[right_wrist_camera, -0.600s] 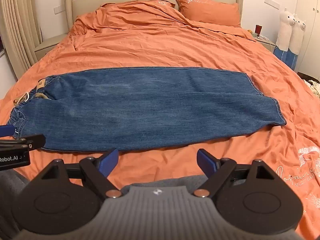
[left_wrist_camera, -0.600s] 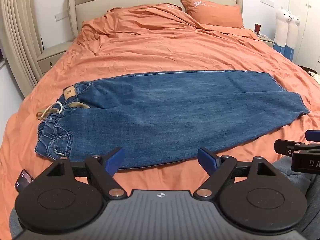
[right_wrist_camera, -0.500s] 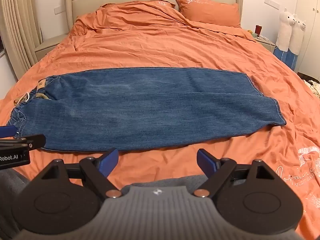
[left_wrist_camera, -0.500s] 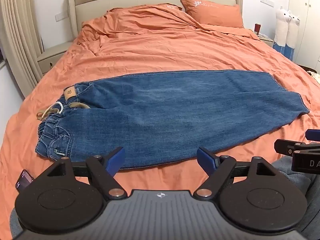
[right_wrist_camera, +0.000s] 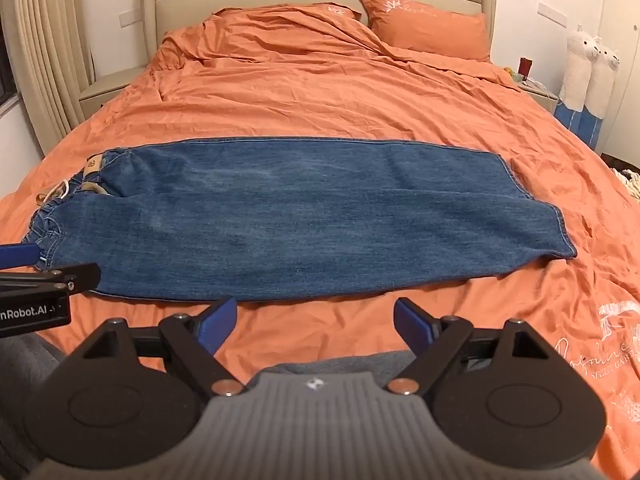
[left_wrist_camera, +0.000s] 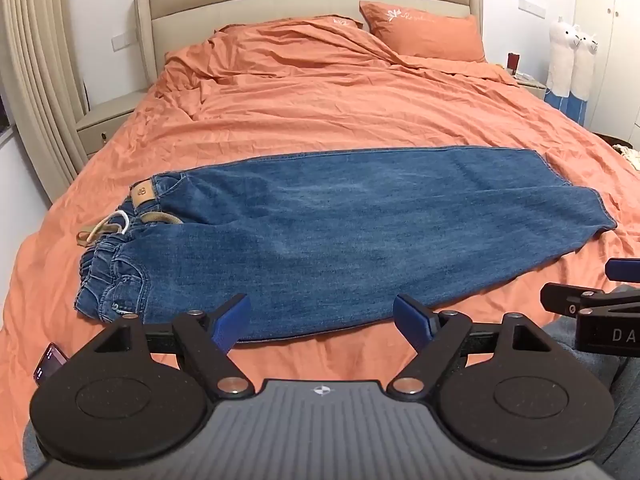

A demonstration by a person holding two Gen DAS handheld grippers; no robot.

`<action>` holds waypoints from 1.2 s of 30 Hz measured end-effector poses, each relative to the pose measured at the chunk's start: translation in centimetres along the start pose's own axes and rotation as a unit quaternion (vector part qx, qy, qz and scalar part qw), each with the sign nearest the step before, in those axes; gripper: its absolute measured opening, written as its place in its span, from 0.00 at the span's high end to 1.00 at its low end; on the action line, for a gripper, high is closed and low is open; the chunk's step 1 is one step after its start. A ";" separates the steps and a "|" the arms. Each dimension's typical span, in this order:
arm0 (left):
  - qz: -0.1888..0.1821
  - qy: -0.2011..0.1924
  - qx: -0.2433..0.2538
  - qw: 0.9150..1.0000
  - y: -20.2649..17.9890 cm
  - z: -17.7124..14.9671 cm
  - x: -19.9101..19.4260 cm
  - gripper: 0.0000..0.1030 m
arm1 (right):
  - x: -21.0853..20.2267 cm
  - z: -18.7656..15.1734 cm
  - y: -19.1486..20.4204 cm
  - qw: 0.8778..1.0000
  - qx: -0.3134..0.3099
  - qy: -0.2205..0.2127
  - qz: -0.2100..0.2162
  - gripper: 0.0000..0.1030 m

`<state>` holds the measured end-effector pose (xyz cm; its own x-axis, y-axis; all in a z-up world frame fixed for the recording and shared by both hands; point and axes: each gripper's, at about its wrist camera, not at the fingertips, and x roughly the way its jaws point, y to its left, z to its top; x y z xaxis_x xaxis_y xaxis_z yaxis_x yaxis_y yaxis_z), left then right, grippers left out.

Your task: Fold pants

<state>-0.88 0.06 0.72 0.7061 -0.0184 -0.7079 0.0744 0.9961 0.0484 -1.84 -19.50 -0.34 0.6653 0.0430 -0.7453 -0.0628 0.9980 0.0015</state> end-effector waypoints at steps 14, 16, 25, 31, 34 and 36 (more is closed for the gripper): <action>0.005 -0.012 0.001 1.000 -0.2 0.0 -0.3 0.08 | 0.1 -0.3 -0.1 1.000 -0.003 0.002 0.005 0.20; 0.004 -0.013 0.002 1.000 -0.2 0.0 -0.3 0.08 | 0.1 -0.3 -0.1 1.000 -0.003 0.002 0.004 0.20; 0.013 -0.019 0.001 1.000 -0.1 -0.2 -0.3 0.08 | 0.0 -0.5 -0.1 1.000 -0.003 0.003 0.003 0.21; 0.012 -0.016 0.001 1.000 -0.1 -0.2 -0.2 0.13 | 0.0 -0.5 -0.2 1.000 -0.002 0.005 0.002 0.20; 0.013 -0.018 0.005 1.000 -0.2 -0.2 -0.2 0.13 | 0.0 -0.5 -0.2 1.000 -0.002 0.007 0.001 0.20; 0.013 -0.018 0.004 1.000 -0.2 -0.2 -0.2 0.13 | 0.1 -0.5 -0.3 1.000 -0.002 0.008 0.001 0.21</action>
<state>-1.19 -0.13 0.68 0.7325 0.0051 -0.6807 0.0601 0.9956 0.0721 -2.12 -19.80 -0.69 0.6532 0.0447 -0.7558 -0.0669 0.9978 0.0013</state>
